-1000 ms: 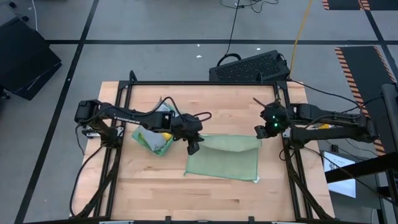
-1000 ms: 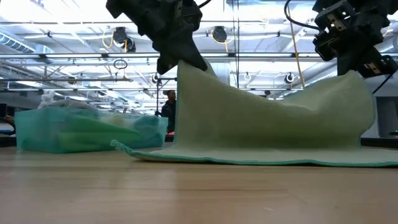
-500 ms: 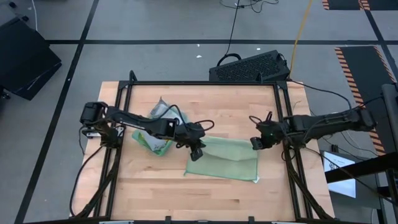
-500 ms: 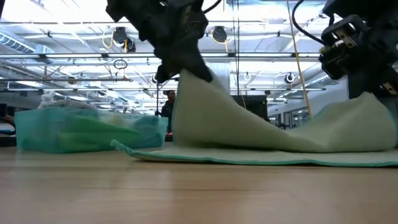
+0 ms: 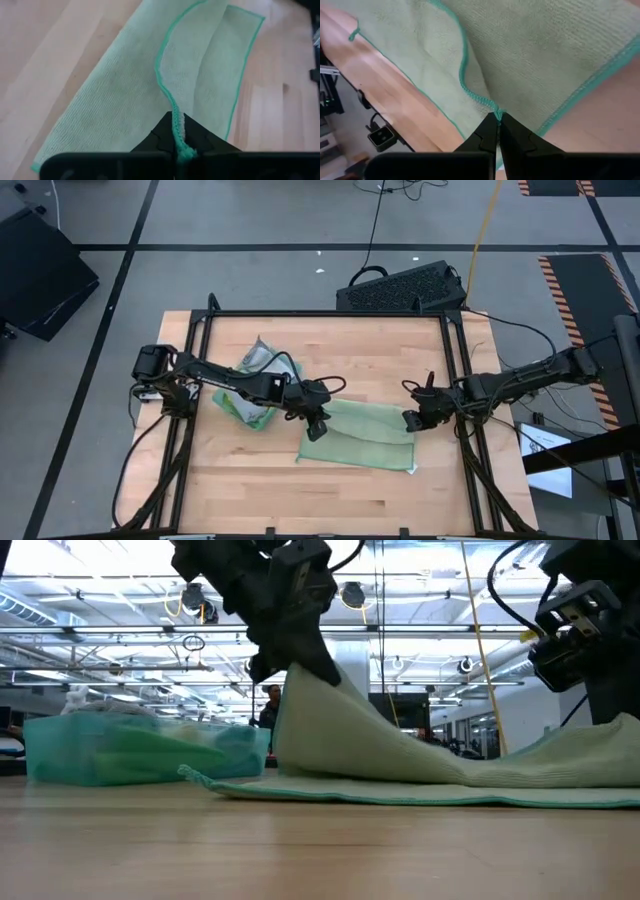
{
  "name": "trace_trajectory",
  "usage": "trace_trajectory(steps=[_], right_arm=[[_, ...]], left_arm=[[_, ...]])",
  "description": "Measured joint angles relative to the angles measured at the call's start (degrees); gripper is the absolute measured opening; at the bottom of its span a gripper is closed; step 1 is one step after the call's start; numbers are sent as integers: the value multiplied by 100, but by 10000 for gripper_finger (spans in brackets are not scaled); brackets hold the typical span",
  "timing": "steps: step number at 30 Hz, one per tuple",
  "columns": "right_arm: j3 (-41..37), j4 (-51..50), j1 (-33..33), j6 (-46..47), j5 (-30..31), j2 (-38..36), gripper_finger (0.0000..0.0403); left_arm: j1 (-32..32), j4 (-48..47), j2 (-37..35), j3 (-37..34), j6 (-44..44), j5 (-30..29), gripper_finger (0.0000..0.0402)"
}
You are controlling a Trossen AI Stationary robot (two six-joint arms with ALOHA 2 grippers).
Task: Fold microfiber towels
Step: Fold the light green microfiber cloth
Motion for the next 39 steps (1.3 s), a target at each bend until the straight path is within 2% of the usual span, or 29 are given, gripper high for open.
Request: trace_trajectory(steps=[8, 13, 21, 25, 39], right_arm=[[-440, 759, 178, 304, 0, 0, 4], [-623, 1259, 291, 456, -30, 0, 4], [-663, 1621, 435, 434, -812, -2, 4], [-663, 1618, 518, 434, -766, -2, 4], [-663, 1924, 755, 693, -756, -2, 4]], left_arm=[[-13, 3, -9, 2, 13, -1, 4], [-13, -1, -7, 2, 13, -1, 21], [-87, -1, -9, 2, -106, 467, 6], [-199, -1, -9, 2, -137, 469, 17], [-427, -1, -63, 2, -278, 367, 5]])
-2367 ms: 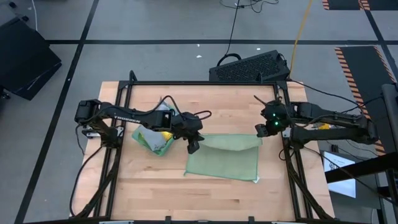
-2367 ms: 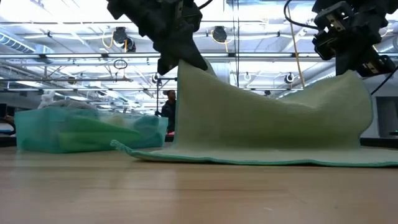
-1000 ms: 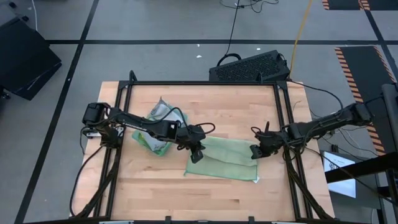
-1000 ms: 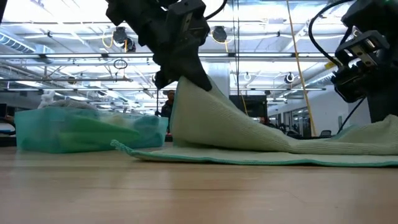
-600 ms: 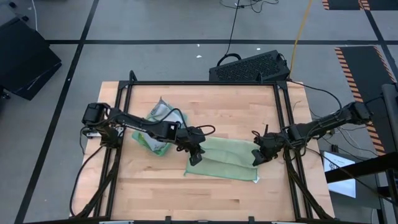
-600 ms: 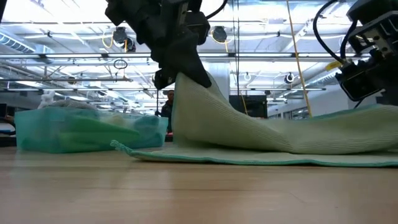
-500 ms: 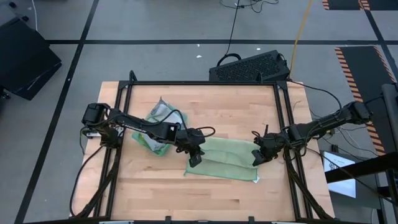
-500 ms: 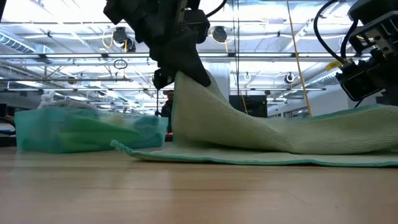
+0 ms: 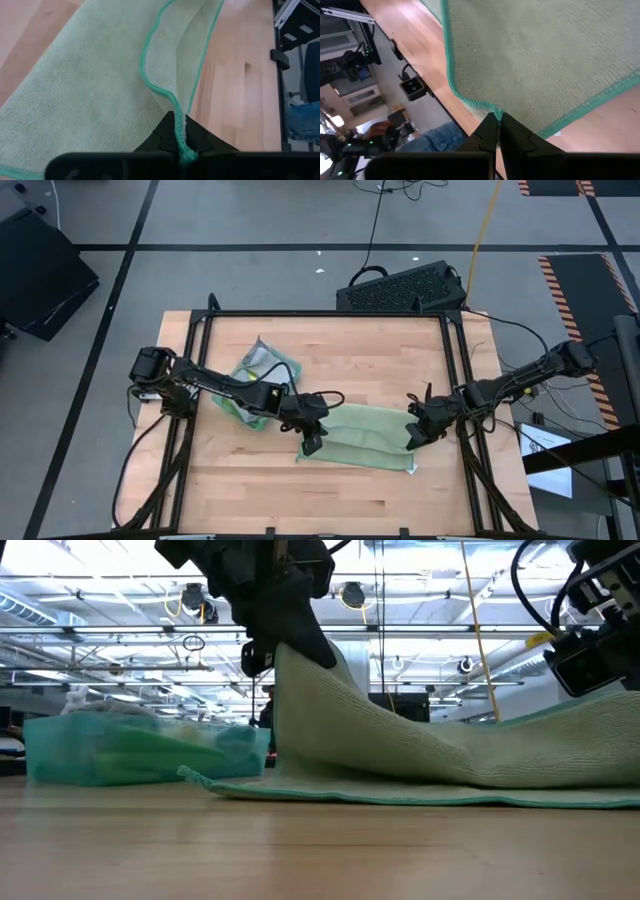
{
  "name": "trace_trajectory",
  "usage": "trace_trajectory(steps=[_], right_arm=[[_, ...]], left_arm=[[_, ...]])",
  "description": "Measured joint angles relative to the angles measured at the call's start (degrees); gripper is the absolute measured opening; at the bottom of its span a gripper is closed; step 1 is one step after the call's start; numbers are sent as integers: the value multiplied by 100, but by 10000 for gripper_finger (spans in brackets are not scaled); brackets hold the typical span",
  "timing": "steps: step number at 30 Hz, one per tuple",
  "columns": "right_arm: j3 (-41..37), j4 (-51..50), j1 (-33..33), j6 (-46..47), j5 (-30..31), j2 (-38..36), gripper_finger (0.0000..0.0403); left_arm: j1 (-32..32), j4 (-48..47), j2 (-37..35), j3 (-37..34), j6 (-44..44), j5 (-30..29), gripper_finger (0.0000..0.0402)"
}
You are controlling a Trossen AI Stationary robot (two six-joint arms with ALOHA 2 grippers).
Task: Fold microfiber towels
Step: Fold the light green microfiber cloth
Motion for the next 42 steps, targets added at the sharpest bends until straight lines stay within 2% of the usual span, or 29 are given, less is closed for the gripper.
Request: trace_trajectory(steps=[8, 15, 24, 27, 32, 42], right_arm=[[0, 2, 22, 2, 301, 0, 10], [0, -4, 113, -4, 289, 0, 71], [4, -499, 205, -55, 260, 2, 148], [4, -431, 205, -186, 20, 0, 163], [4, 164, 205, -272, -319, -2, 168], [4, 385, 205, -109, -283, -2, 169]], left_arm=[[5, -75, 0, 0, 11, -75, 17], [-25, -140, 0, 0, -7, -73, 6], [-189, -165, 0, 0, -145, -65, 69], [-255, -160, 0, 0, -201, 34, 87], [-323, -151, 0, 0, -370, 150, 102], [-202, -128, 0, 0, -770, 45, 104]])
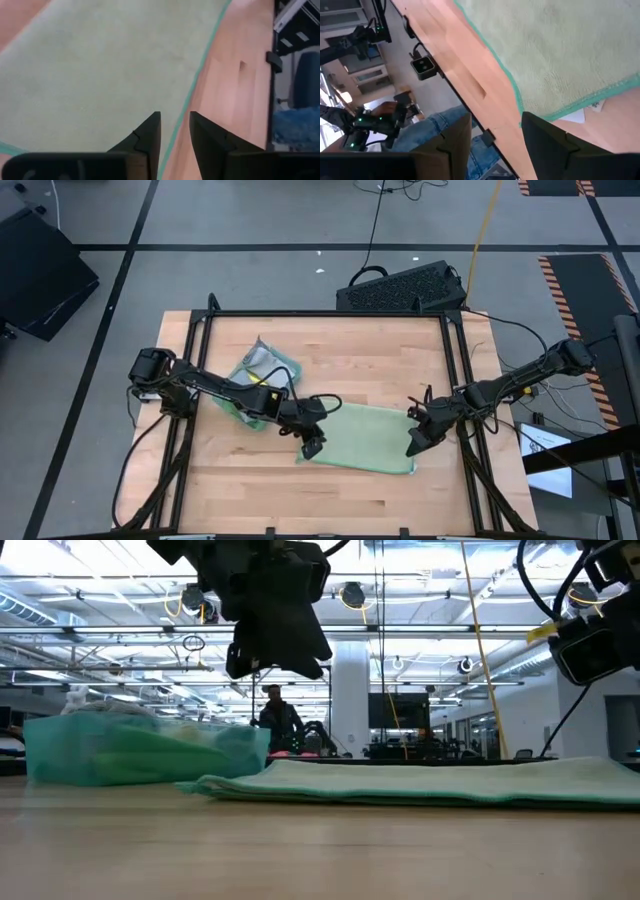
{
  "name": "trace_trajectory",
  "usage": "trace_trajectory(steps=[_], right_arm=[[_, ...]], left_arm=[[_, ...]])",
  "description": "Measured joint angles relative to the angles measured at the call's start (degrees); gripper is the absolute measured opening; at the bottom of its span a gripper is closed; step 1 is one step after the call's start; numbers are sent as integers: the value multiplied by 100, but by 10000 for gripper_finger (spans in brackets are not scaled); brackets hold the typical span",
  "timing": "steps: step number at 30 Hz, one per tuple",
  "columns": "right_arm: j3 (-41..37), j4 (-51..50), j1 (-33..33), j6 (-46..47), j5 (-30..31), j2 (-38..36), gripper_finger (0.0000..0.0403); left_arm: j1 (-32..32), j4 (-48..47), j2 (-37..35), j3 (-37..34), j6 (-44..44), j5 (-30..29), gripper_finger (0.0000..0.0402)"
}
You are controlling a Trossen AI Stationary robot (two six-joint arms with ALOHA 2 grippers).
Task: Fold microfiber towels
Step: Fold the light green microfiber cloth
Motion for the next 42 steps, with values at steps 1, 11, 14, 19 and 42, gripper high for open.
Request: trace_trajectory(steps=[1, 11, 14, 19, 42], right_arm=[[0, 0, 0, -17, 55, 0, 169], [100, 801, 0, 341, 1788, 0, 169], [484, 662, -15, 287, 2433, 0, 169], [1198, -369, -248, -87, 2683, 4, 169], [2223, -2212, -1435, -2604, 948, -4, 169]], left_arm=[[-1, -1, 0, 0, 1, -78, 104], [45, 3, -80, -1, -342, 25, 104], [65, -70, -180, 9, -399, -4, 104], [84, 1, -195, 15, -118, -238, 104], [-746, -820, -190, 796, -4176, -1168, 104]])
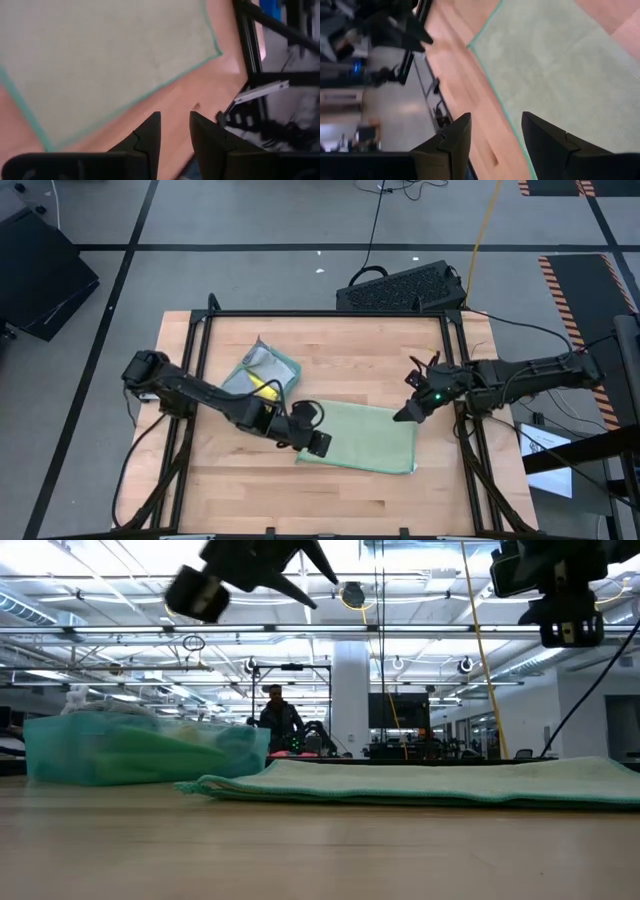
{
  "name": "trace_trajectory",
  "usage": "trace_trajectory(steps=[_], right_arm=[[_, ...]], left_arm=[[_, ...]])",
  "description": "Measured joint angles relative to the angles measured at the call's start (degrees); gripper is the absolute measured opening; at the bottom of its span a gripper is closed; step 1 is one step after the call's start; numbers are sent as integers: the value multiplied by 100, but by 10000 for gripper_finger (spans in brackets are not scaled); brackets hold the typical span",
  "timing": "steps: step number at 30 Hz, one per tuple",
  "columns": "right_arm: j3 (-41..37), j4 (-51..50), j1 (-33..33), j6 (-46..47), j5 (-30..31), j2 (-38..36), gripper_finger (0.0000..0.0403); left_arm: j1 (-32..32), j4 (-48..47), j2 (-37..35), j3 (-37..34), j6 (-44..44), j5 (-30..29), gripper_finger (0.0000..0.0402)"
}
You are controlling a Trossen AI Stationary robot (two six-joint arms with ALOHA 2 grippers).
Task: Fold microfiber towels
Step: Fold the light green microfiber cloth
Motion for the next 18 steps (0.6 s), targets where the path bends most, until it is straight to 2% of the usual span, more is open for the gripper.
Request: trace_trajectory(steps=[5, 10, 14, 18], right_arm=[[0, -58, -353, -604, -770, -2, 169], [-2, -185, -613, -1243, -1298, -2, 169], [-7, -286, -731, -1692, -1614, -2, 169], [-11, -382, -773, -1983, -1893, -2, 169]], left_arm=[[-222, -336, 0, 0, -1367, 11, 112], [-404, -867, 3, 0, -2627, 1, 169], [-452, -1693, 84, -11, -3149, -8, 218], [-373, -1768, 280, -99, -3114, -15, 241]])
